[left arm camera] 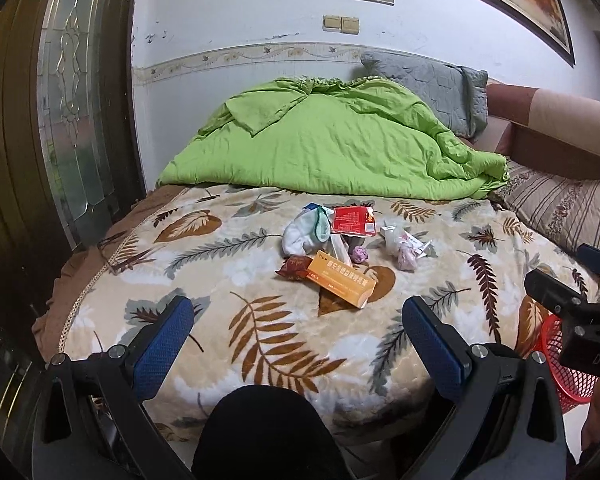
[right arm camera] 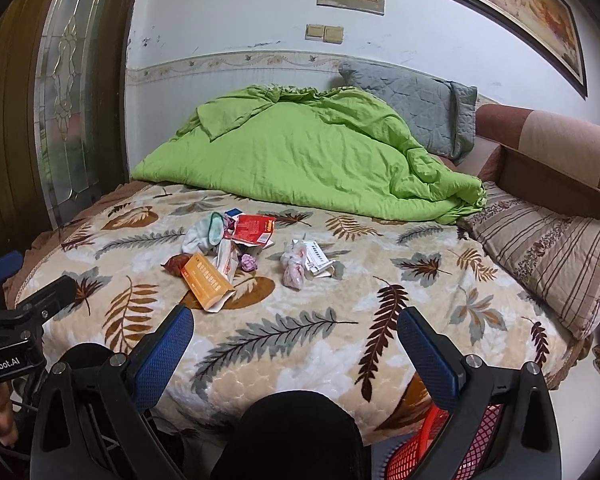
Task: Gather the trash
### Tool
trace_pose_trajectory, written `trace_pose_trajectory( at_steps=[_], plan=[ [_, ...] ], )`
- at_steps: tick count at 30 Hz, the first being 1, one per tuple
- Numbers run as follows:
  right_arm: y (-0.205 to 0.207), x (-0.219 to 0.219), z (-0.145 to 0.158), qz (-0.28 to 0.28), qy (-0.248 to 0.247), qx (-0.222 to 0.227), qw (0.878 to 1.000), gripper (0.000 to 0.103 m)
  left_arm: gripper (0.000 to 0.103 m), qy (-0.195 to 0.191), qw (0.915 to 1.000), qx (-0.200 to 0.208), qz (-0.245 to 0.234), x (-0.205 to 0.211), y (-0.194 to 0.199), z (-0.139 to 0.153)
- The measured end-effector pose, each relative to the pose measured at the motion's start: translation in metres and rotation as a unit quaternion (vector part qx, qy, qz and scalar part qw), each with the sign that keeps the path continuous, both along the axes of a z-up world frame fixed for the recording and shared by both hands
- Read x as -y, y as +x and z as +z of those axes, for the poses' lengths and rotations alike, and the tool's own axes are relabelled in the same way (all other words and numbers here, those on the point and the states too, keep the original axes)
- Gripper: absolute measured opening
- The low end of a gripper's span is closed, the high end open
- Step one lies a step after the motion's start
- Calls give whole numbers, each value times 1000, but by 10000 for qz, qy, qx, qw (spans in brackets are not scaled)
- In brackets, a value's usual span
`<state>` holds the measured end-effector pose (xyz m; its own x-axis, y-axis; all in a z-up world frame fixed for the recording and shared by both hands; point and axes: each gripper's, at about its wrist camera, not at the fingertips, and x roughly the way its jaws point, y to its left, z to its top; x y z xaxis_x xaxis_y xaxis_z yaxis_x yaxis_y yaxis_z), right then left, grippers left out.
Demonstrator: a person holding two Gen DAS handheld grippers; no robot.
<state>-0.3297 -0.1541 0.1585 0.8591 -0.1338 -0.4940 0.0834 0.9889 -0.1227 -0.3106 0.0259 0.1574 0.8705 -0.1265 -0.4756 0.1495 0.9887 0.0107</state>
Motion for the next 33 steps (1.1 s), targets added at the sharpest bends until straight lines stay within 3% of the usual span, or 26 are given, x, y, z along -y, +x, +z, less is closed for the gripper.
trace_pose_trajectory(
  at_steps=[19, 33],
  plan=[
    [54, 17, -31, -96, 253, -594, 9979, 103, 103, -111, 9977, -670, 87, -1, 60, -25],
    [111, 41, -61, -152, 367, -1109, 9930, 103, 103, -272, 9893, -1435, 11, 11, 124, -61]
  ],
)
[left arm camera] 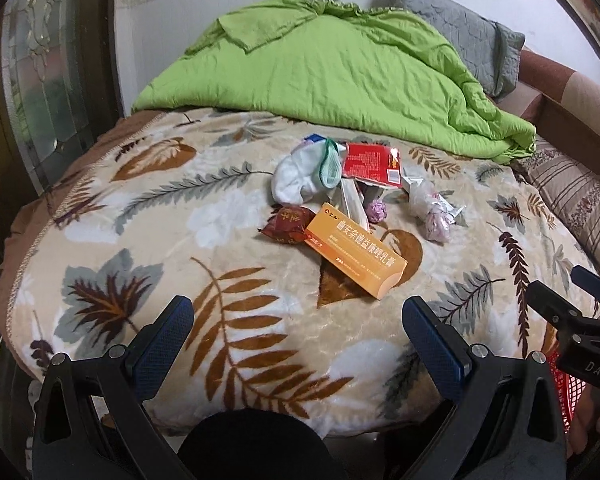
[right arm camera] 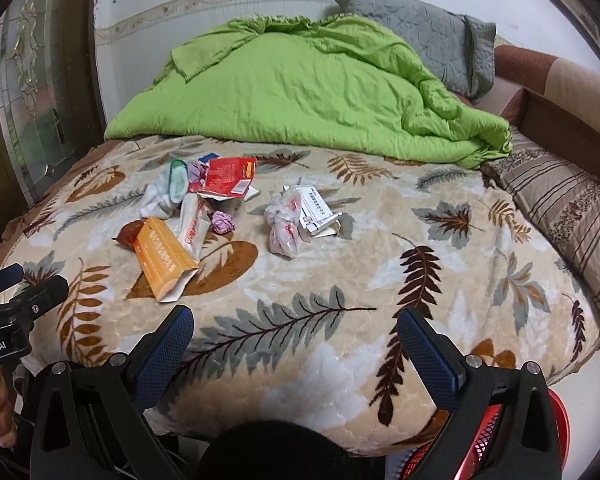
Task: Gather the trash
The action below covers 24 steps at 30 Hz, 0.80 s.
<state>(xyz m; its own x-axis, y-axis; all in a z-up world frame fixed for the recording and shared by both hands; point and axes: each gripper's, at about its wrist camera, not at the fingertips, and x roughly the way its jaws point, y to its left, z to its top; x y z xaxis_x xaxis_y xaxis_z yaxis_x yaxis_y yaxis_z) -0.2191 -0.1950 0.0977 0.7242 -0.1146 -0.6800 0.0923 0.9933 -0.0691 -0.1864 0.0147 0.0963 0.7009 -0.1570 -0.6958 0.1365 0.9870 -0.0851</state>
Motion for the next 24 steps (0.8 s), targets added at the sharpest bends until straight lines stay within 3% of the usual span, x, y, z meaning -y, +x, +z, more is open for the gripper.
trace_pose_trajectory(
  at_steps=[3, 9, 14, 17, 19, 23, 24],
  plan=[
    [18, 5, -5, 130, 162, -140, 9997, 103, 103, -107, 9998, -171, -57, 4, 16, -5],
    [70, 26, -14, 351, 1010, -475, 9931, 101, 103, -541, 9955, -751, -224, 10, 46, -18],
    [108, 23, -23, 502, 1181, -621, 9898, 100, 103, -656, 9926, -1015, -126, 9, 62, -28],
    [136, 25, -36, 402, 1255, -754, 9884, 95, 100, -730, 9918, -1049, -81, 8, 68, -29],
    [153, 28, -44, 320, 1274, -850, 9877, 88, 91, -769, 9912, -1072, -85, 8, 72, -28],
    [186, 28, -64, 222, 1097, -1115, 9874, 86, 87, -902, 9885, -1212, -25, 8, 85, -30],
    [191, 29, -69, 222, 1086, -1185, 9868, 79, 84, -986, 9871, -1257, -15, 7, 88, -30]
  ],
)
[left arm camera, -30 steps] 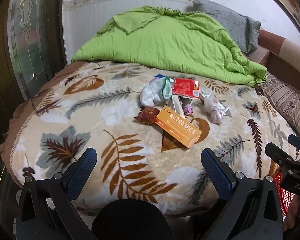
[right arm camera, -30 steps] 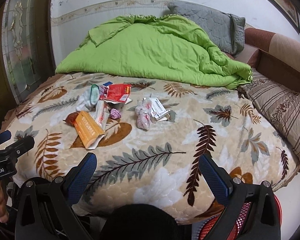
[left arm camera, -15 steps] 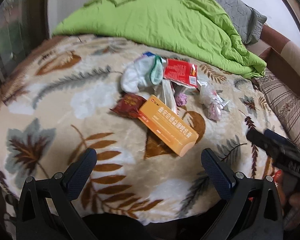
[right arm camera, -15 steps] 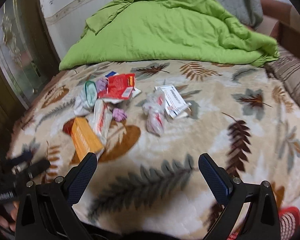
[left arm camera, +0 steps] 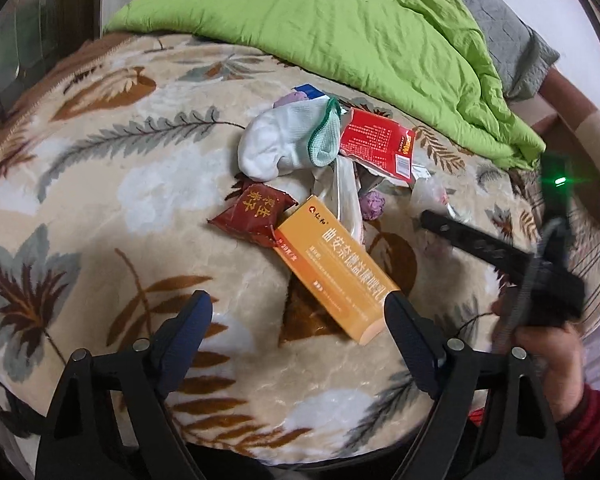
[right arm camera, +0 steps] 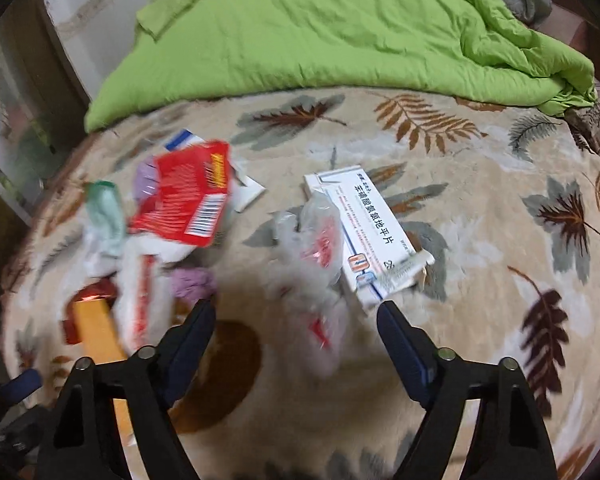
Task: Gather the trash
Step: 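Grasp the orange medicine box with the left tool while the right tool grasps the clear plastic bag, then carry both held items over the red basket and open both tools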
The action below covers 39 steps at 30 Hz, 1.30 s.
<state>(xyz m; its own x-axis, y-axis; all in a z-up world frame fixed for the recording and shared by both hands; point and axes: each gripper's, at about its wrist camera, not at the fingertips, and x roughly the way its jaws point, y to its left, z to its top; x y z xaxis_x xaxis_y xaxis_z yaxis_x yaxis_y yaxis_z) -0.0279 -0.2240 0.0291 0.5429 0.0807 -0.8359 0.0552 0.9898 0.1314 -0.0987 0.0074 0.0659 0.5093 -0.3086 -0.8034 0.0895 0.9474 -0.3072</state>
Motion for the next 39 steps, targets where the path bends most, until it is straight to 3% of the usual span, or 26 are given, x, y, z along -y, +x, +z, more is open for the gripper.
trace_pose_trajectory(
  at_steps=[2, 3, 4, 17, 20, 23, 25, 31, 35, 39],
  plan=[
    [9, 1, -12, 49, -54, -254, 9997, 62, 81, -51, 10000, -23, 20, 0, 4, 0],
    [10, 3, -17, 61, -31, -346, 9994, 40, 81, -58, 10000, -40, 27, 1, 7, 0],
    [9, 5, -19, 89, 44, -370, 9993, 33, 81, -68, 10000, -53, 33, 3, 8, 0],
    [-88, 27, 51, 287, 231, 766, 9964, 32, 81, 36, 9972, -712, 227, 42, 43, -41],
    [-113, 33, 64, 255, 384, 912, 9948, 32, 81, 305, 9979, -526, 228, 48, 45, -43],
    [-129, 38, 68, 211, 519, 934, 9940, 32, 68, 428, 9982, -373, 167, 50, 47, -43],
    [-142, 40, 69, 199, 536, 964, 9937, 32, 52, 312, 9989, -329, 140, 48, 44, -41],
    [-177, 51, 70, 43, 653, 1007, 9928, 32, 36, 217, 9996, -116, -154, 48, 15, -29],
    [-201, 64, 69, -148, 780, 1037, 9914, 32, 36, 292, 9986, 139, -429, 57, -8, -12],
    [-235, 88, 71, -455, 864, 1060, 9896, 32, 36, 253, 9909, 605, -1175, 89, -41, 17]
  ],
)
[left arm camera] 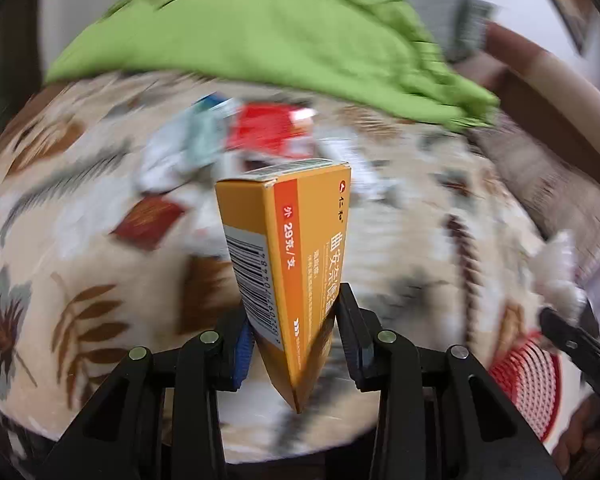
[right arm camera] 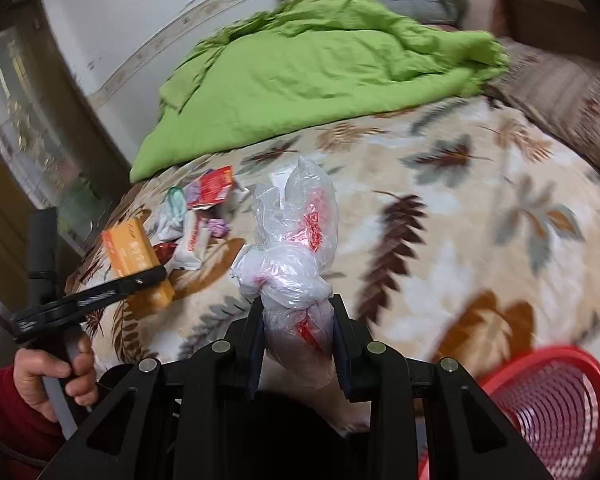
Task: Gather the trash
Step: 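Carry both held items over the red basket and open both tools, then move both tools back to the bed toward the red snack packet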
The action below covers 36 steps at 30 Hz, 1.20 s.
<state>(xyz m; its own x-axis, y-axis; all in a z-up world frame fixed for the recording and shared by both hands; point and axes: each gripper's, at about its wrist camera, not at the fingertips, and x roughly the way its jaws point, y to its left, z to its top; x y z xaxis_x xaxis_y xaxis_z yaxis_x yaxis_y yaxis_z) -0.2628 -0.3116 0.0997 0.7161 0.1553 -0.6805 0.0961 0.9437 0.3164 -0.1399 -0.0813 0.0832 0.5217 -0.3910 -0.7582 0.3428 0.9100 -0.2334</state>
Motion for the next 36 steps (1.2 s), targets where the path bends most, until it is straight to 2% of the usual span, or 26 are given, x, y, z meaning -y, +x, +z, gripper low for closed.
trace_pose_trajectory(
  at_steps=[2, 5, 8, 9, 15, 20, 21, 22, 23, 24, 25, 28, 31, 36],
  plan=[
    [-22, 18, 1, -254, 44, -34, 9997, 32, 36, -129, 9985, 77, -523, 24, -16, 11],
    [-55, 42, 1, -664, 37, -124, 9977, 32, 36, -337, 9886, 37, -1469, 68, -43, 22],
    [-90, 67, -1, -1108, 48, -250, 9935, 32, 37, -531, 9696, -183, -2383, 115, -72, 24],
    [-100, 73, -2, -1224, 64, -294, 9920, 32, 37, -576, 9597, -303, -2732, 135, -83, 24],
    [-151, 115, -8, -1990, 52, -567, 9784, 32, 37, -407, 9219, -681, -3792, 210, -125, 9],
    [-165, 131, -10, -2259, 28, -700, 9716, 34, 38, -247, 9063, -856, -4132, 252, -136, -4],
    [-165, 133, -11, -2317, 36, -739, 9700, 35, 45, -217, 9060, -843, -4143, 257, -139, -5],
    [-165, 134, -11, -2354, 52, -746, 9690, 42, 60, -161, 9075, -819, -4117, 261, -140, -6],
    [-166, 135, -12, -2393, 59, -754, 9680, 46, 65, -146, 9084, -802, -4102, 263, -140, -6],
    [-167, 135, -11, -2427, 48, -758, 9671, 55, 67, -184, 9081, -747, -4116, 262, -142, -4],
    [-168, 135, -9, -2469, 12, -749, 9661, 58, 67, -212, 9076, -700, -4134, 262, -142, -2],
    [-166, 134, -2, -2488, -80, -691, 9660, 58, 67, -261, 9135, -556, -4022, 251, -136, 7],
    [-157, 127, 3, -2408, -108, -623, 9685, 58, 70, -395, 9252, -438, -3749, 231, -126, 19],
    [-125, 99, 3, -1969, -123, -563, 9787, 58, 73, -393, 9483, -111, -3148, 178, -104, 33]
  ],
)
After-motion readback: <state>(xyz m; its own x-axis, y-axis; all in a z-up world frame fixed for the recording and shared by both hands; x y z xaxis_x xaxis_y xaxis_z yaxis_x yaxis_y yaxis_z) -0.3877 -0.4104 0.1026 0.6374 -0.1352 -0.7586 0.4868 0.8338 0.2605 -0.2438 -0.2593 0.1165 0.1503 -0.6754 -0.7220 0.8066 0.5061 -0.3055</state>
